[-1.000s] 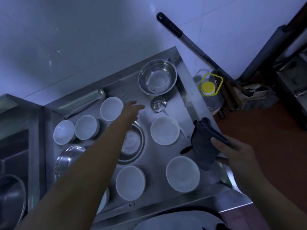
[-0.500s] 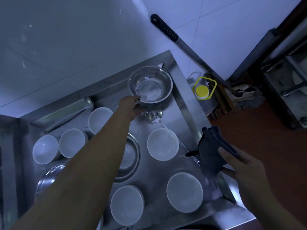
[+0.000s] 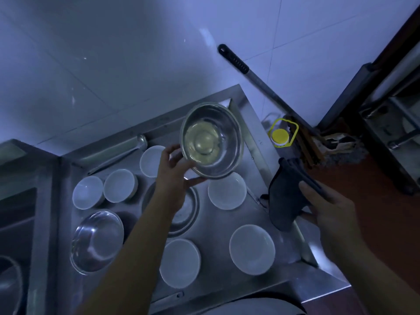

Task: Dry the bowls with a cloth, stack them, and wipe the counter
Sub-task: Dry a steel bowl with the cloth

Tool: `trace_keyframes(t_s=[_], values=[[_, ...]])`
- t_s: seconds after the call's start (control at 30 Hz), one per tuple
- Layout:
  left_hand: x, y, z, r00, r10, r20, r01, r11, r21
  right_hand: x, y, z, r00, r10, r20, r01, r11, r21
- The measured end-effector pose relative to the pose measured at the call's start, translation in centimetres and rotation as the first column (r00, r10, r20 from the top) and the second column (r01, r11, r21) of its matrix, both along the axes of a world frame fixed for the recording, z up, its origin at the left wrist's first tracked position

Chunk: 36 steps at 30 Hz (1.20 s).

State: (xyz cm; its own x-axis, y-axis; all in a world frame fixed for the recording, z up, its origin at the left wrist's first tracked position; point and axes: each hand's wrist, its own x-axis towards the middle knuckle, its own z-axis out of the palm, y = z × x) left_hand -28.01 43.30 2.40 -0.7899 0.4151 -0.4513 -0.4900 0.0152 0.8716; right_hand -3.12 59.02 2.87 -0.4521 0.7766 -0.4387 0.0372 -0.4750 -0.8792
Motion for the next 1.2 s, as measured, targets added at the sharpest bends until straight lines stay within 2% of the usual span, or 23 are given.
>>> trace_keyframes(t_s=[0.13, 0.2, 0.23, 0.27, 0.3, 0.37, 0.43, 0.5, 0.6, 0.67, 0.73, 0.83, 0.93, 0.97, 1.0, 1.07, 1.13, 1.2], values=[[5.9, -0.9, 1.6, 0.998, -0.051, 0.043, 0.051, 0.999, 0.01, 0.6, 1.5, -0.2, 1.0, 0.026, 0.018, -0.029, 0.982, 0.184], [8.5, -0.7, 1.9, 0.991, -0.119, 0.069, 0.119, 0.993, 0.004, 0.9, 2.7, 0.2, 0.996, 0.062, 0.071, -0.085, 0.915, 0.394], [9.6, -0.6, 2.2, 0.986, -0.146, 0.084, 0.146, 0.989, 0.0, 1.1, 3.3, 0.5, 0.987, 0.083, 0.141, -0.147, 0.826, 0.543], [10.5, -0.4, 2.4, 0.982, -0.162, 0.1, 0.163, 0.987, -0.002, 1.1, 3.9, 1.0, 0.968, 0.095, 0.233, -0.234, 0.684, 0.691], [11.4, -0.2, 2.8, 0.978, -0.173, 0.117, 0.174, 0.985, -0.002, 0.9, 4.3, 1.5, 0.939, 0.096, 0.329, -0.331, 0.503, 0.798], [12.7, 0.2, 3.4, 0.972, -0.195, 0.133, 0.196, 0.981, 0.006, 0.2, 4.6, 1.9, 0.89, 0.14, 0.434, -0.453, 0.147, 0.88], [13.5, 0.5, 4.1, 0.974, -0.197, 0.115, 0.198, 0.98, 0.0, -0.7, 4.9, 0.7, 0.818, 0.159, 0.553, -0.544, -0.097, 0.833], [14.0, 0.6, 4.7, 0.983, -0.169, 0.068, 0.171, 0.985, -0.021, -1.3, 4.9, -0.9, 0.733, 0.104, 0.672, -0.642, -0.221, 0.734], [14.8, 0.4, 5.3, 0.994, -0.11, 0.002, 0.11, 0.993, -0.042, -1.4, 3.9, -2.5, 0.683, 0.082, 0.726, -0.682, -0.284, 0.674], [15.4, 0.1, 5.5, 0.998, -0.061, -0.018, 0.06, 0.998, -0.029, -1.1, 2.9, -2.7, 0.673, 0.124, 0.729, -0.679, -0.288, 0.676], [15.8, -0.2, 5.6, 0.999, -0.024, -0.034, 0.023, 0.999, -0.032, -0.9, 1.7, -2.9, 0.636, 0.211, 0.742, -0.705, -0.231, 0.67], [16.1, -0.7, 5.5, 0.999, 0.015, -0.042, -0.016, 0.999, -0.034, -0.8, -0.7, -2.2, 0.529, 0.44, 0.726, -0.807, -0.006, 0.591], [15.9, -1.1, 5.2, 0.998, 0.039, -0.041, -0.041, 0.999, -0.025, -1.1, -2.8, -1.2, 0.491, 0.609, 0.623, -0.853, 0.19, 0.487], [15.8, -1.3, 5.1, 0.998, 0.038, -0.046, -0.039, 0.999, -0.028, -1.3, -3.2, -0.9, 0.499, 0.691, 0.523, -0.855, 0.293, 0.428], [15.6, -1.4, 5.1, 0.998, 0.029, -0.052, -0.031, 0.999, -0.03, -1.7, -3.6, -0.5, 0.531, 0.766, 0.362, -0.84, 0.419, 0.345], [15.3, -1.5, 5.0, 0.998, -0.006, -0.055, 0.005, 1.0, -0.029, -2.5, -3.9, 0.3, 0.636, 0.772, 0.003, -0.769, 0.634, 0.079], [14.9, -1.7, 5.0, 0.998, -0.04, -0.044, 0.039, 0.999, -0.021, -3.2, -3.9, 0.9, 0.712, 0.684, -0.159, -0.702, 0.695, -0.155], [14.4, -1.8, 4.9, 0.996, -0.08, -0.033, 0.08, 0.997, -0.005, -3.5, -4.0, 1.4, 0.742, 0.598, -0.303, -0.669, 0.686, -0.286]])
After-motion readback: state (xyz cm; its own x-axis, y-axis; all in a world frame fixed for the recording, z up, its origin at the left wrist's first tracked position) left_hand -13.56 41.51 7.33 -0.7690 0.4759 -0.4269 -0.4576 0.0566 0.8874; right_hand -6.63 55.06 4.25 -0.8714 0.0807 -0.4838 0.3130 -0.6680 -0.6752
